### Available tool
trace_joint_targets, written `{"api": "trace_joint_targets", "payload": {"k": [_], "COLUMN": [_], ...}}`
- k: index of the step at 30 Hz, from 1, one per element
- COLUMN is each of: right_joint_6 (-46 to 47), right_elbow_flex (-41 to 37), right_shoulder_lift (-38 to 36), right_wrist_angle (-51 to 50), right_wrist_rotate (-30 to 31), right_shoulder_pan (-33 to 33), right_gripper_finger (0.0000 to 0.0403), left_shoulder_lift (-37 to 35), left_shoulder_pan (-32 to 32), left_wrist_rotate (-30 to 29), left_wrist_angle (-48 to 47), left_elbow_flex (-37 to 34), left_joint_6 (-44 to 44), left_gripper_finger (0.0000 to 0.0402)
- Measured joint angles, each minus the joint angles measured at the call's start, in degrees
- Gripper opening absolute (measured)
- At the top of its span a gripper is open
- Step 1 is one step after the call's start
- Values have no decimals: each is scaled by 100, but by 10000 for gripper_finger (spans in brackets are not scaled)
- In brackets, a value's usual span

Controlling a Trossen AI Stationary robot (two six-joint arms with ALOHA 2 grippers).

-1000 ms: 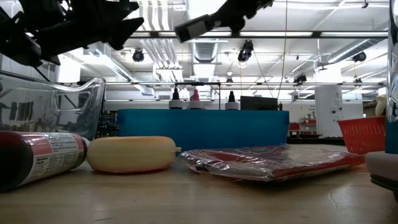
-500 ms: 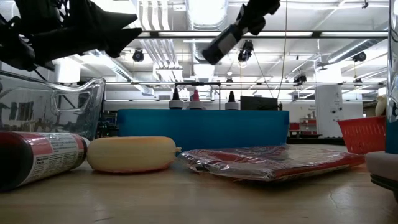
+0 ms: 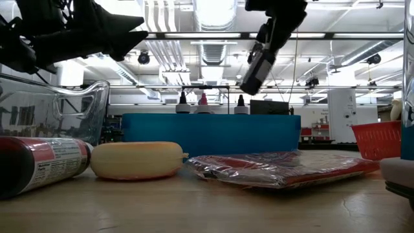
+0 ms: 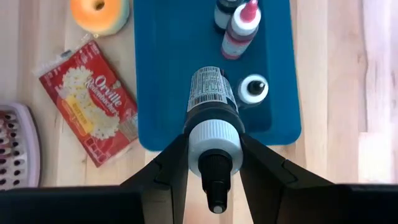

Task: Pick & Place Food Item
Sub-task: Put the black food coloring bottle into the blue bin

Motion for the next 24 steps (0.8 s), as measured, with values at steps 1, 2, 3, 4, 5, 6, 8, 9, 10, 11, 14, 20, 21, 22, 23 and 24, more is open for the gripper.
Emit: {"api": "trace_joint_targets", "payload": {"k": [1, 2, 3, 4, 5, 6, 8, 9, 10, 11, 14, 20, 21, 22, 23, 24], "right_joint_6": [-3, -8, -12, -10, -8, -13, -24, -34, -40, -42, -94, -199, -219, -235, -243, -258], "right_elbow_flex": [0, 0, 0, 0, 0, -4, -2, -2, -2, -4, -4, -2, -2, -2, 0, 0], "right_shoulder_lift": [6, 18, 56, 75, 90, 119, 175, 220, 268, 320, 460, 716, 760, 796, 817, 863], "right_wrist_angle": [-76, -152, -174, -176, -229, -301, -299, -336, -383, -391, -414, -481, -531, -521, -505, -514], "right_wrist_rotate": [-3, -4, -5, -15, -22, -25, -97, -159, -189, -205, -310, -380, -378, -380, -380, -382], "right_shoulder_pan": [0, 0, 0, -2, -2, -2, 0, 1, 3, 4, 2, 2, 2, 2, 2, 2], "right_gripper_finger": [108, 108, 108, 108, 108, 108, 108, 108, 108, 108, 108, 108, 108, 108, 108, 108], "left_shoulder_lift": [0, 0, 0, 0, 0, 0, 0, 0, 0, 0, -4, -4, -4, -4, -4, -4], "left_shoulder_pan": [0, 0, 0, 0, 0, 0, 0, 0, 0, 0, 0, 0, 0, 0, 0, 0], "left_wrist_rotate": [-3, -22, -26, -38, -39, -40, -39, -39, -39, -41, -42, -46, -46, -53, -66, -70], "left_wrist_angle": [2, 3, 3, 4, 6, 6, 4, 4, 4, 4, 2, 0, 0, -9, -19, -22], "left_elbow_flex": [0, 0, 0, 0, 0, 0, 7, 16, 24, 26, 26, 26, 26, 26, 26, 26], "left_joint_6": [0, 0, 0, 0, 0, 0, 0, 0, 0, 0, -2, -4, -4, -7, -8, -13], "left_gripper_finger": [325, 325, 325, 325, 325, 325, 325, 325, 325, 325, 325, 325, 325, 325, 325, 325]}}
